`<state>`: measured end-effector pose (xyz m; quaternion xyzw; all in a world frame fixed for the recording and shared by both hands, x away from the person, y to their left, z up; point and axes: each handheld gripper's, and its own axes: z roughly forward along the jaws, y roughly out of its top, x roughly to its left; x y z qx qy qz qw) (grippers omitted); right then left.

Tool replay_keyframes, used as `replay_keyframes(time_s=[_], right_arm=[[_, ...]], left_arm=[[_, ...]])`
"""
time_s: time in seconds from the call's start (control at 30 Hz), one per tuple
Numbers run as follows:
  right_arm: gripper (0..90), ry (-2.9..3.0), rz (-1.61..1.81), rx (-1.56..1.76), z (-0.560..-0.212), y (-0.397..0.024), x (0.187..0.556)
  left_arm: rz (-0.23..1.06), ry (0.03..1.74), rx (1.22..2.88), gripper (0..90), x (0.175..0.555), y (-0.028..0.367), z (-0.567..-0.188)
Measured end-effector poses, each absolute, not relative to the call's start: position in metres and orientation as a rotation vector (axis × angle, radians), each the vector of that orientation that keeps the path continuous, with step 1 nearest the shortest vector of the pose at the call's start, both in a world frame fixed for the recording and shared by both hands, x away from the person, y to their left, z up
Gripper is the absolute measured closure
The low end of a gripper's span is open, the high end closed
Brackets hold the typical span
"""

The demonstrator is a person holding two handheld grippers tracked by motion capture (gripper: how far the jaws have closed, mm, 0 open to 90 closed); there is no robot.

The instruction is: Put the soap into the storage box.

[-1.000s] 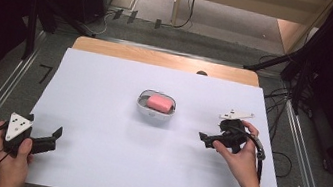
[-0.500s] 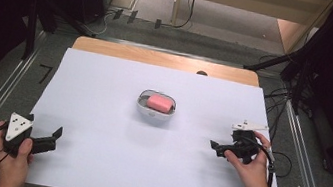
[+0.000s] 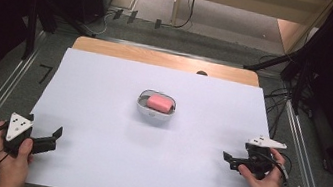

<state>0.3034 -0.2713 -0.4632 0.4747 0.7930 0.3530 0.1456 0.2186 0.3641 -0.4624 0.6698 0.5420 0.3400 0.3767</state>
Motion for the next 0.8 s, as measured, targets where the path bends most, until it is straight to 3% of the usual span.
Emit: replay_keyframes(time_s=[0.43, 0.8], right_arm=[[9.6, 2.161, 1.065, 1.470, -0.476, -0.324, 0.263], [10.2, 2.079, 1.118, 1.476, -0.482, -0.333, 0.250]], left_arm=[[0.871, 1.386, 1.714, 0.0, 0.219, 0.364, -0.463], [0.863, 1.391, 1.718, 0.0, 0.220, 0.364, -0.463]])
